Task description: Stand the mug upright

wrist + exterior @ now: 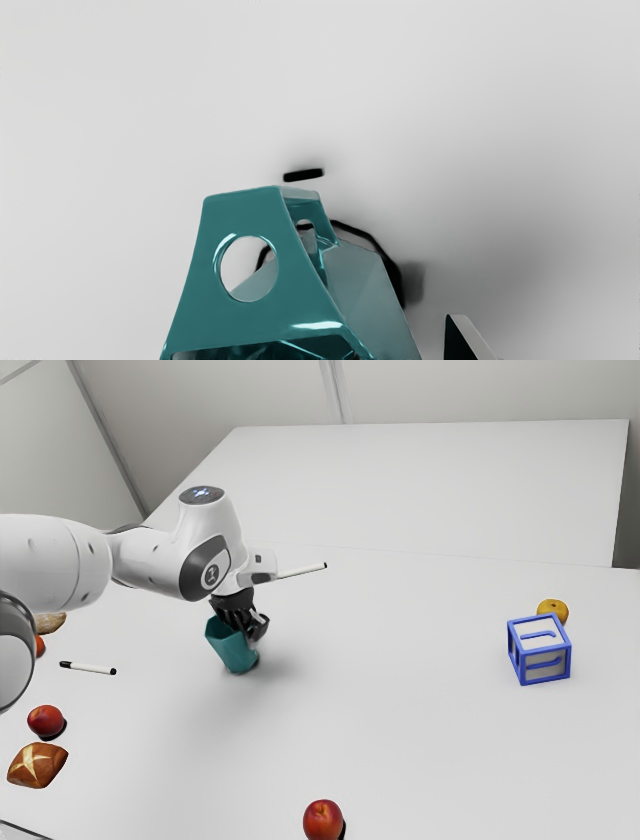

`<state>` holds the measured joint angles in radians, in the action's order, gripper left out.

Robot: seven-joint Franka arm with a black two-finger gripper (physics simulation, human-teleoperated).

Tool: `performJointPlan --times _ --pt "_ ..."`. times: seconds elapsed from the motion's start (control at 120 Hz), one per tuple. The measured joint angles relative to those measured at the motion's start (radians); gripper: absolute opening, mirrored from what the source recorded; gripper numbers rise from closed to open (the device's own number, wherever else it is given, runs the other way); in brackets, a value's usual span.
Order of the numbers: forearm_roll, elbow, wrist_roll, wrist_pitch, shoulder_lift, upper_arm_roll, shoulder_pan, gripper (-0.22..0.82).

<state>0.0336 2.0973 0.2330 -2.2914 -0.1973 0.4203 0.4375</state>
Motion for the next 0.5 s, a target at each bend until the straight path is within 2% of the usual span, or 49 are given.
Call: performJointPlan --times 0.258,0.5 --pt "-0.004 0.000 -0.016 0.000 0.021 0.000 0.012 0.27" --pt "-0.004 0.000 -0.029 0.007 0.086 0.000 0.033 0.42"
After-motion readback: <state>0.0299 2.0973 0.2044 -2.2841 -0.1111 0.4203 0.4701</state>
